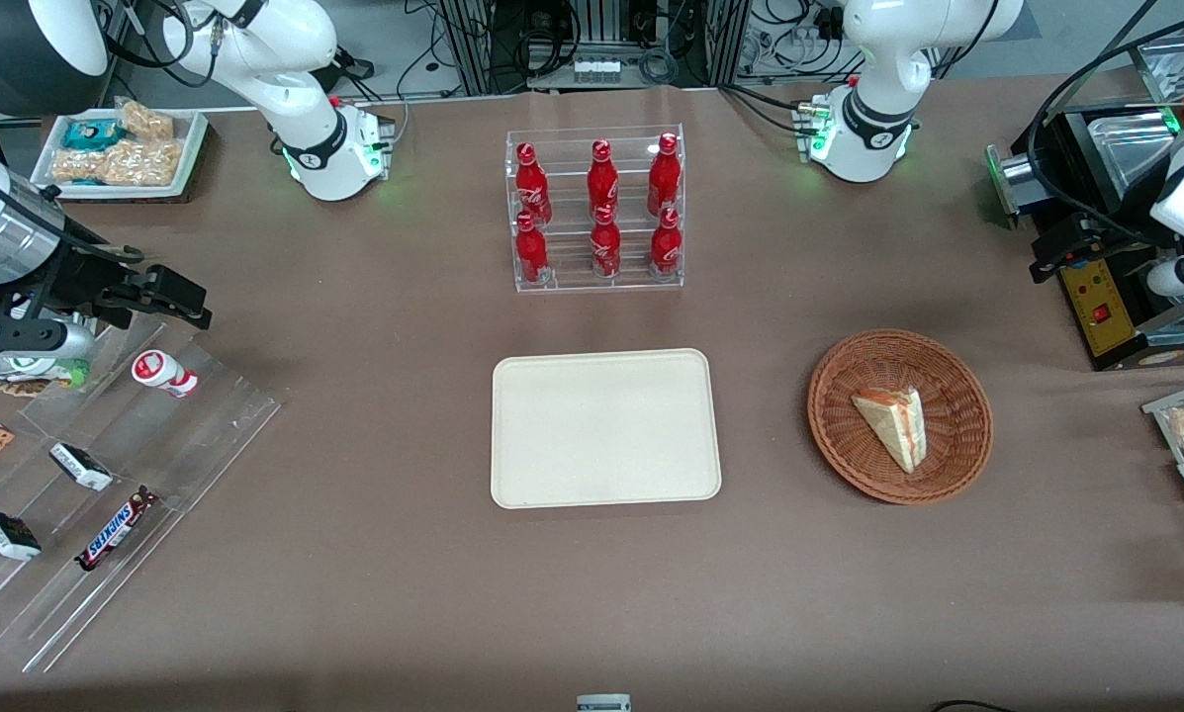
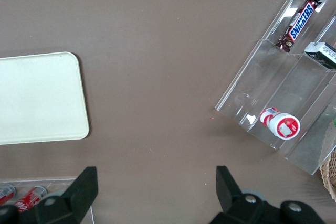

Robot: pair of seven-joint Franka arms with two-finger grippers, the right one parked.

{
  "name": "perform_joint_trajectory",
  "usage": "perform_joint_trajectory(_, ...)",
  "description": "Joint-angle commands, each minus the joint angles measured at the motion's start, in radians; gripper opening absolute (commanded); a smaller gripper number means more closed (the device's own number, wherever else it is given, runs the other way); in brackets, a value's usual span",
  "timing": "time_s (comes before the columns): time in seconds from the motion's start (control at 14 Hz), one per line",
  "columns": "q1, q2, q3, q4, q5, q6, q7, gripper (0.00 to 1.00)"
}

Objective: Place sandwich from basket to tray
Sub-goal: 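Lower the open left gripper over the sandwich in the wicker basket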

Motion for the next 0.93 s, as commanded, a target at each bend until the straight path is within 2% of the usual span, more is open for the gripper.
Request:
perform_joint_trajectory(0.0, 0.008, 0.007, 0.003, 0.012, 0.013, -0.014, -0.011, 1.0)
perform_joint_trajectory(0.21, 0.011, 0.043, 0.01, -0.038, 0.015, 0.054, -0.029, 1.0)
perform_joint_trajectory(0.36, -0.002, 0.066, 0.002, -0.145, 0.019, 0.232, -0.211, 1.0)
perform_joint_trajectory(0.57, -0.018, 0.086, -0.01, -0.273, 0.022, 0.395, -0.345, 1.0)
perform_joint_trajectory(0.86, -0.069, 0.131, -0.012, -0.316, 0.024, 0.519, -0.509, 1.0)
